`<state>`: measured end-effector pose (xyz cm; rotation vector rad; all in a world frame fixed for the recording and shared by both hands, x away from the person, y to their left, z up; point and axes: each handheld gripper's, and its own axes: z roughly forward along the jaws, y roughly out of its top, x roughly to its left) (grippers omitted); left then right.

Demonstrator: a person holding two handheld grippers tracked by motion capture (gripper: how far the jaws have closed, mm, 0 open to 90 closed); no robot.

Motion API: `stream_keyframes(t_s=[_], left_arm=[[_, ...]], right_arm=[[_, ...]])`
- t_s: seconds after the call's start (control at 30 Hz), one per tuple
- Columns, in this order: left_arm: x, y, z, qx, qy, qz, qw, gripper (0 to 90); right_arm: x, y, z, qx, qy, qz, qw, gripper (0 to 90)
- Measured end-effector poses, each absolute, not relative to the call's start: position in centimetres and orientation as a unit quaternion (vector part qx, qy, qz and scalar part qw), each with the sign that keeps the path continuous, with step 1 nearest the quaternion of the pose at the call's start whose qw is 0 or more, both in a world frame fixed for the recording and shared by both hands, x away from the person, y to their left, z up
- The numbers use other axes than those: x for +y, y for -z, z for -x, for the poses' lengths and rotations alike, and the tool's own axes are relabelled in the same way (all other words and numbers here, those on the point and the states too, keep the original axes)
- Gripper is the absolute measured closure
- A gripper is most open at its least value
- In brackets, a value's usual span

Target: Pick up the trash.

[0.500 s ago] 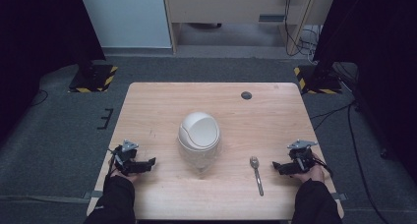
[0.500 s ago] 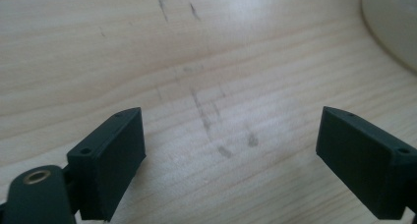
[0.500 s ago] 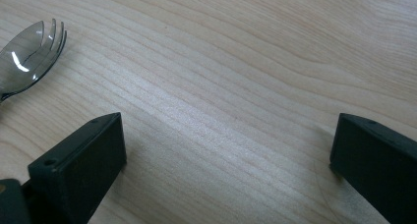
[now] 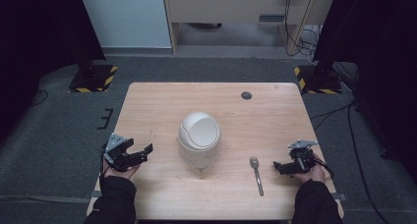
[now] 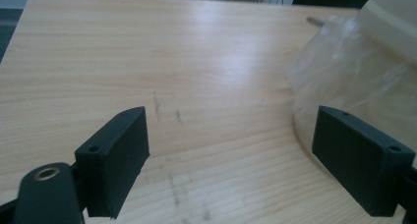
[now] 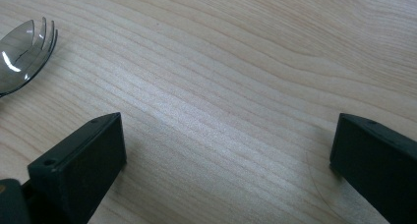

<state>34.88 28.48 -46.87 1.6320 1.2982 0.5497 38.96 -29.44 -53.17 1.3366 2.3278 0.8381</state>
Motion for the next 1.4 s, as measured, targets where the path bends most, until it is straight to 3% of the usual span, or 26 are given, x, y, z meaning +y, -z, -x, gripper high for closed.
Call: stream_keyframes(t_s=[0.63, 1.4], left_arm=[[24.4, 41.4, -33.1, 0.462, -0.274, -0.652, 0.535, 12.3], [16.8, 40.0, -34.3, 0.422, -0.281, -0.680, 0.530, 7.0]], right_arm=[[-29.4, 53.3, -38.9, 0.814, -0.302, -0.467, 0.168, 0.4], [-29.2, 53.3, -38.8, 0.814, -0.298, -0.470, 0.168, 0.4]])
